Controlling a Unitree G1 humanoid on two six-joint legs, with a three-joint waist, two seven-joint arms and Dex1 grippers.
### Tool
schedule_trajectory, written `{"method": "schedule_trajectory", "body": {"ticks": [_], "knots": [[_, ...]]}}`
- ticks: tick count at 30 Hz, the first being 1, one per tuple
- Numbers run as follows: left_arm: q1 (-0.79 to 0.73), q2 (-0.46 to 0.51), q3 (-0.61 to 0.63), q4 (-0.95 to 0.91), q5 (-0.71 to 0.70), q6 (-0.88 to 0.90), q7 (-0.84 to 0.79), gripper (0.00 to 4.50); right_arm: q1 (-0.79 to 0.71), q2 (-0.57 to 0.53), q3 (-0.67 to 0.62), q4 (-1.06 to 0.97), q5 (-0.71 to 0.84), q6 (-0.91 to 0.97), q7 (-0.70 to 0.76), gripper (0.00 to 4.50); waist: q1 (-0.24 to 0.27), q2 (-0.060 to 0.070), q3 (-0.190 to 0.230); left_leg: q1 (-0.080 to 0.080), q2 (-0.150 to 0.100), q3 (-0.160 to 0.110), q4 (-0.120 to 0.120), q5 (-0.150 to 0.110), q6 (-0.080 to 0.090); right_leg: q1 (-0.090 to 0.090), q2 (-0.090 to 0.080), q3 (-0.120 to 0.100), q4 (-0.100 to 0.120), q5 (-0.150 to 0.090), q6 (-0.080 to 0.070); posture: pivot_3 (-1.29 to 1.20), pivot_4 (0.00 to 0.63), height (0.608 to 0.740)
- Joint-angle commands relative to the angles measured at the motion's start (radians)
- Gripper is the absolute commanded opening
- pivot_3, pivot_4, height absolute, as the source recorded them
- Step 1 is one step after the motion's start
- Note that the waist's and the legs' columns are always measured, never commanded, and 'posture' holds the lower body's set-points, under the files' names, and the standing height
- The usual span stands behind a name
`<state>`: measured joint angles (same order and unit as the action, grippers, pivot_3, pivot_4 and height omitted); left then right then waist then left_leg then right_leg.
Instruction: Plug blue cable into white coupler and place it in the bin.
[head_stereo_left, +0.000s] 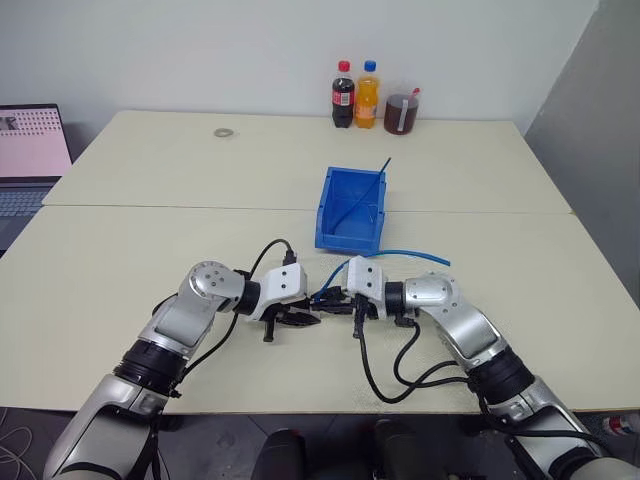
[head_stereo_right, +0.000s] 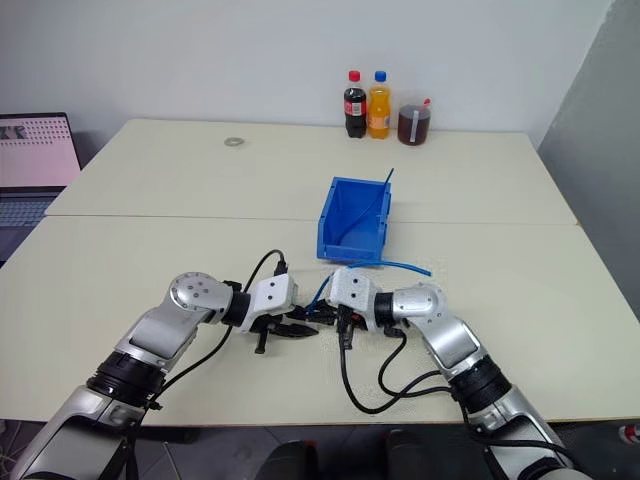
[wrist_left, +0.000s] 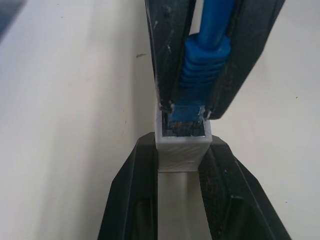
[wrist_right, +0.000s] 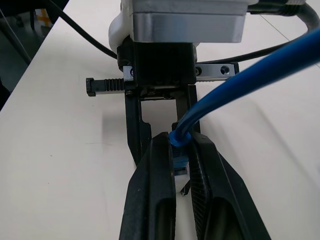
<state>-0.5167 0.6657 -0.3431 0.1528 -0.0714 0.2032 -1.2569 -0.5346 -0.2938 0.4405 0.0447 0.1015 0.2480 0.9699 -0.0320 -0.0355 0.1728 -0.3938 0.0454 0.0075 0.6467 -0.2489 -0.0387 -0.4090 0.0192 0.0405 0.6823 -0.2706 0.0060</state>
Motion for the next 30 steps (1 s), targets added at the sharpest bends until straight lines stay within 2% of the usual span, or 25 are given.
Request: {"method": "schedule_trajectory", "body": {"ticks": [1, 16, 30], "knots": [[0.021, -0.001, -0.017, -0.017, 0.015, 0.007, -0.008, 0.78, 0.002, -0.003, 0.051, 0.017, -0.027, 0.045, 0.027, 0.11, 0.000, 0.000, 0.000, 0.000, 0.000, 0.000, 0.000, 0.000, 0.000, 0.000, 0.000, 0.000, 0.000, 0.000, 0.000, 0.00, 0.150, 0.740], [0.052, -0.005, -0.009, -0.047, 0.014, 0.016, -0.006, 0.78, 0.013, 0.020, 0.155, 0.062, -0.101, 0.014, 0.069, 0.11, -0.004, 0.002, -0.009, 0.006, 0.001, 0.000, -0.001, 0.000, 0.000, 0.004, 0.002, 0.001, 0.000, -0.002, -0.002, 0.00, 0.150, 0.740], [0.063, -0.013, 0.001, -0.057, 0.020, 0.022, -0.003, 0.78, 0.006, 0.049, 0.177, 0.165, -0.147, 0.006, 0.088, 0.11, -0.011, 0.005, -0.027, 0.012, 0.002, 0.001, -0.003, -0.001, 0.001, 0.006, 0.005, 0.003, 0.001, -0.003, -0.004, 0.00, 0.150, 0.740]]}}
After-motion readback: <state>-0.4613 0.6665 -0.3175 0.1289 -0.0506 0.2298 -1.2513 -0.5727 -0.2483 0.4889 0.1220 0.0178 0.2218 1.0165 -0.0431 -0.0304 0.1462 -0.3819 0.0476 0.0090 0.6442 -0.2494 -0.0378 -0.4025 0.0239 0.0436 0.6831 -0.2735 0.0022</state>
